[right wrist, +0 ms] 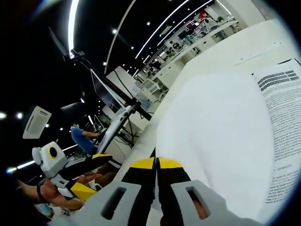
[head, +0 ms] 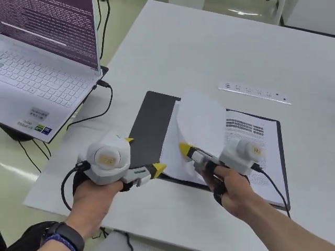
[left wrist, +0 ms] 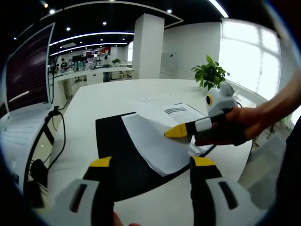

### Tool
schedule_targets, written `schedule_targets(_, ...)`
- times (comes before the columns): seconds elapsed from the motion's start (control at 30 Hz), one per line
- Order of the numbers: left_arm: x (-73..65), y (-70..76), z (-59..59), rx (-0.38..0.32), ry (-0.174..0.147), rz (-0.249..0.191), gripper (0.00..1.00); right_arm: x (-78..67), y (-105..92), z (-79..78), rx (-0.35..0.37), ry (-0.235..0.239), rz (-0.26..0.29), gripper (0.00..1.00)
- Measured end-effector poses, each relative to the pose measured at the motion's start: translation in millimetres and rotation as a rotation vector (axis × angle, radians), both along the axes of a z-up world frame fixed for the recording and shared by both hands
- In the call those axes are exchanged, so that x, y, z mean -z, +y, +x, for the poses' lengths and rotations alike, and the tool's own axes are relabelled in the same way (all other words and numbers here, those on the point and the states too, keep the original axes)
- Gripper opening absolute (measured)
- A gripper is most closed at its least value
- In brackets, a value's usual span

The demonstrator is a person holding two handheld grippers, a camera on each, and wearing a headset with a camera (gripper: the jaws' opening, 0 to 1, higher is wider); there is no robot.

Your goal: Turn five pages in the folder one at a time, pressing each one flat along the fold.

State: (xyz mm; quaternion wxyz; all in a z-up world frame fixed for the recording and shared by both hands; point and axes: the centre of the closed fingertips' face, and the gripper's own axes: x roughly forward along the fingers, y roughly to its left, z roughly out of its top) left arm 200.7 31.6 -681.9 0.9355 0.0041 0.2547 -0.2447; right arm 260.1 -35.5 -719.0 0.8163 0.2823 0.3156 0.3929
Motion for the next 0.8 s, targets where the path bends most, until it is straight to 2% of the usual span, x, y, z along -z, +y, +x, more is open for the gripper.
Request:
schedule_targets(0.3,3.9,5.1,2.0,-0.016,0.004,-0.020,0.65,20.8,8.5,0.2,-0.014,0.044,-0.030,0.00)
schedule_targets(0.63,9.4,11.5,7.3,-0.017,0.013,-0.023,0.65,43.4,13.3,2.6,-0.006,0.095,-0.049,0.00)
schedule_targets(0.8,13.6,15.1,7.9,-0.022,0.025,-0.018,0.65,55.4,15.6,1.8,0.006,0.127,-0.052,0.04)
